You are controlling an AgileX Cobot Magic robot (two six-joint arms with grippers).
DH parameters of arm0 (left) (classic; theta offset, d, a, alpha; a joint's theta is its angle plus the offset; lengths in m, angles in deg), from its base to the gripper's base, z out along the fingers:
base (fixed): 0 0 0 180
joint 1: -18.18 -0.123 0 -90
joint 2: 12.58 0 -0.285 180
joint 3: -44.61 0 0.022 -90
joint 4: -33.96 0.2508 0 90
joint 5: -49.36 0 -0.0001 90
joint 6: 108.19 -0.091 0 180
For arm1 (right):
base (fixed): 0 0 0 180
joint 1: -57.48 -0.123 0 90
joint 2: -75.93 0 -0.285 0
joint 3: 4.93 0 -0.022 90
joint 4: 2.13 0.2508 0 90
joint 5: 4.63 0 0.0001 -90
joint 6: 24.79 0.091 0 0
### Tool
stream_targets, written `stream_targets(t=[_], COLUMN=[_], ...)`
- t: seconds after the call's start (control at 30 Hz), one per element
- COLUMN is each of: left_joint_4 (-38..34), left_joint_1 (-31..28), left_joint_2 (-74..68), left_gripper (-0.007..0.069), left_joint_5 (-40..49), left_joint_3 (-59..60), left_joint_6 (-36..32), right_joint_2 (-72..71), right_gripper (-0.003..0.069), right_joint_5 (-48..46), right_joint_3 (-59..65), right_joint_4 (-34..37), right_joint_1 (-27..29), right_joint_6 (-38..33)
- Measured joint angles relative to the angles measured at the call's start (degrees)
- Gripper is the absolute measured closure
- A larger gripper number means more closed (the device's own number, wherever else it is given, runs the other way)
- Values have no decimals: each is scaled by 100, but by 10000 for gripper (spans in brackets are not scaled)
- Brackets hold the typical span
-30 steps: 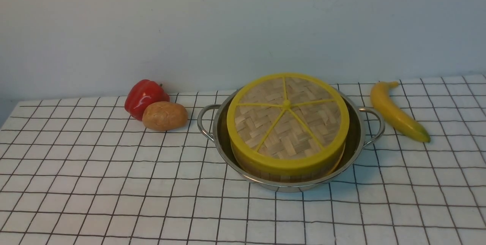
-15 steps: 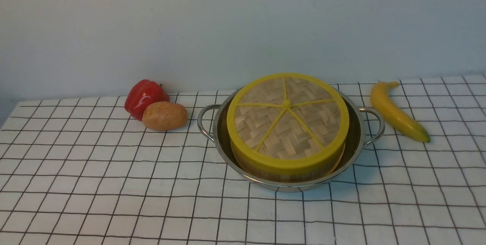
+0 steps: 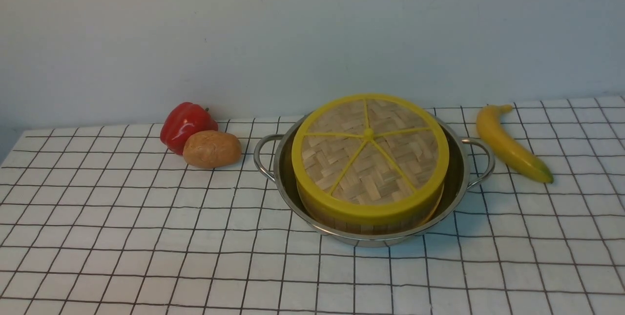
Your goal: Place the steamer in the pot on the white tablecloth, and put the lid on the steamer.
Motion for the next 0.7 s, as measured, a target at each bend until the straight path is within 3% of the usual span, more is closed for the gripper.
stream_targets(t=[0.13,0.4,0.53,0.7], left_joint_4=[5,12,12,17], left_joint_1=[0,0,0,0], left_joint_2=[0,0,0,0], left_gripper=[573,553,550,542], left_joint_5=[0,0,0,0], left_joint_3=[0,0,0,0], left_joint_6=[0,0,0,0], right_joint_2=[-6,-304,-815,-1376], right_gripper=[440,419,419,419], right_joint_5=[339,2466,3029,3211], right_joint_3=[26,1352,2486,3069], right_joint_4=[-228,-938,-907,-847], right_joint_1=[86,1101,1785,2074], right_joint_6=[-178,-574,-579,-579])
